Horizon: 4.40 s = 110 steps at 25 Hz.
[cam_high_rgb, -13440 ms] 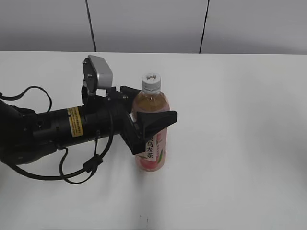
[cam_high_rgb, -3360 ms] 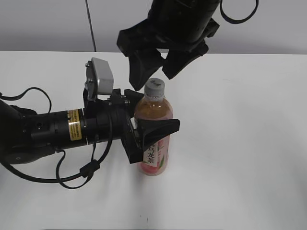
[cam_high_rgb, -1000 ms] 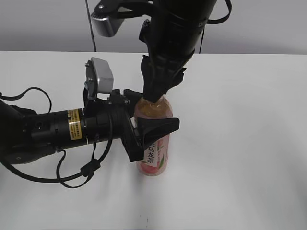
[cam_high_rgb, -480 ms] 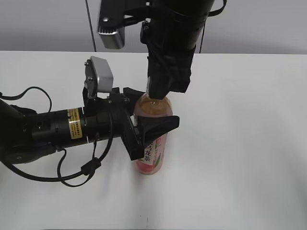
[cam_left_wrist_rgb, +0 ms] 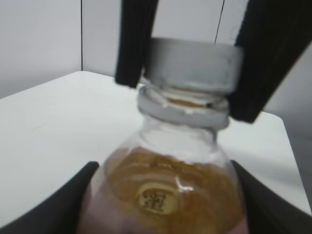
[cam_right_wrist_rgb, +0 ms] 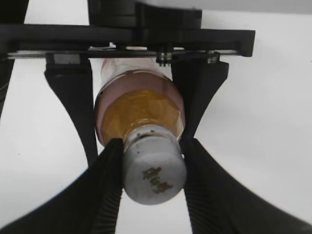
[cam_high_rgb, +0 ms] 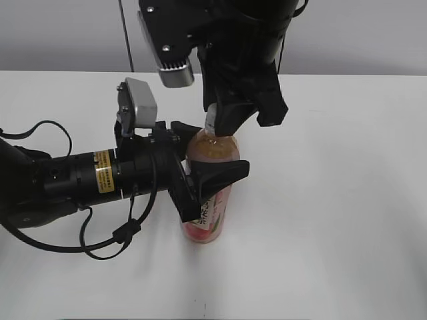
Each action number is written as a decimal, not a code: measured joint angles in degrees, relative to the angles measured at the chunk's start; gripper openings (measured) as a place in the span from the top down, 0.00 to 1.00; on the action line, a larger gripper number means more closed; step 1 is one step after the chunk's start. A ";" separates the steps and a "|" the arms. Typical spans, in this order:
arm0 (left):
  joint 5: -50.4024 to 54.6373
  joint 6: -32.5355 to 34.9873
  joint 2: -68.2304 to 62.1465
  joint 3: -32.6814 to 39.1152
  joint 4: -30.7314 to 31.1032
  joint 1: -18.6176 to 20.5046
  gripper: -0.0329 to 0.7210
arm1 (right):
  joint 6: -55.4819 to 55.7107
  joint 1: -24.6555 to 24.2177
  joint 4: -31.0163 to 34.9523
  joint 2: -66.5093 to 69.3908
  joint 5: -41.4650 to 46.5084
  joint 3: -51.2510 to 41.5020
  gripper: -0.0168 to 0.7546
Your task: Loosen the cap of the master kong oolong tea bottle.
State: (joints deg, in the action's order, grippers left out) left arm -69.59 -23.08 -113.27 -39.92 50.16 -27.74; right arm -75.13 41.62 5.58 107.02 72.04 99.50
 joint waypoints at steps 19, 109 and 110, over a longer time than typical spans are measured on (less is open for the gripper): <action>-0.06 0.00 0.00 0.00 -0.05 0.05 0.35 | -24.30 0.00 -0.77 0.00 0.05 0.20 0.61; -0.56 0.17 0.00 0.00 1.69 0.10 0.35 | 70.95 -29.60 -5.16 -45.60 -10.71 -58.81 0.24; -0.56 0.17 0.00 0.00 1.69 0.10 0.35 | 70.95 -29.60 -5.22 -48.33 -10.71 -59.94 0.24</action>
State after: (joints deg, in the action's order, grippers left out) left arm -70.15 -22.90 -113.27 -39.92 51.84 -27.64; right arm -4.17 12.02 0.36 58.69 61.32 39.56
